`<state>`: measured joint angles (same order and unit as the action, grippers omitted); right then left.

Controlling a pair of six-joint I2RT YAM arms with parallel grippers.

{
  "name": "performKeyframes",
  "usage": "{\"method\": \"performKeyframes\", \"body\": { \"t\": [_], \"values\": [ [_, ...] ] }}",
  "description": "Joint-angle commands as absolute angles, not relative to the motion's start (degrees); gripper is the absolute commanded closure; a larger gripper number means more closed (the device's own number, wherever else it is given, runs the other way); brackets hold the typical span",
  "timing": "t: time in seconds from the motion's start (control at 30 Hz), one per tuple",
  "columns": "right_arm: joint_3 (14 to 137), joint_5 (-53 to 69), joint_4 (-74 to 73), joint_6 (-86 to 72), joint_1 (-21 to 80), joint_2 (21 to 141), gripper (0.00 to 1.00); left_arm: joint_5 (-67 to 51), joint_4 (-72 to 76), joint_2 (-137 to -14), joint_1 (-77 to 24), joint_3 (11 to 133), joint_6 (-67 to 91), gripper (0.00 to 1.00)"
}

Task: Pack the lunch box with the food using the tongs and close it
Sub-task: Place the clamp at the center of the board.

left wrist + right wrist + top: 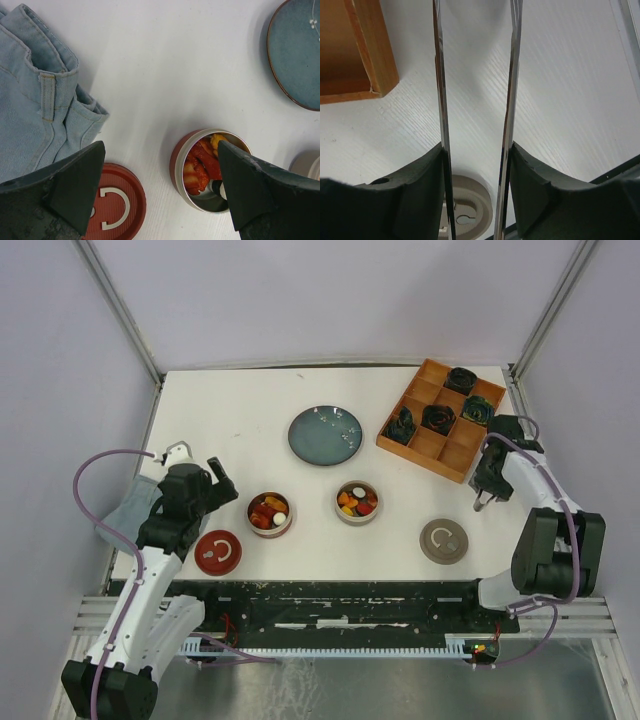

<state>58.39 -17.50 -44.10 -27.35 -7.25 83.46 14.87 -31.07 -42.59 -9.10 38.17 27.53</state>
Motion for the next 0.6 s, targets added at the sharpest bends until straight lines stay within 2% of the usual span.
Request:
{"method": "performKeyframes", "body": {
  "t": [0.0, 0.57],
  "values": [
    [60.8, -18.2, -38.4, -27.4, -7.5, 86.6, 0.43, 14.5, -27.8, -41.9, -8.9, 38.2, 25.7, 0.01],
    [64.7, -19.7, -33.2, -26.8, -7.8, 99.2, 0.41, 14.1, -28.0, -43.0, -8.9, 38.5, 25.7, 0.01]
  ]
}}
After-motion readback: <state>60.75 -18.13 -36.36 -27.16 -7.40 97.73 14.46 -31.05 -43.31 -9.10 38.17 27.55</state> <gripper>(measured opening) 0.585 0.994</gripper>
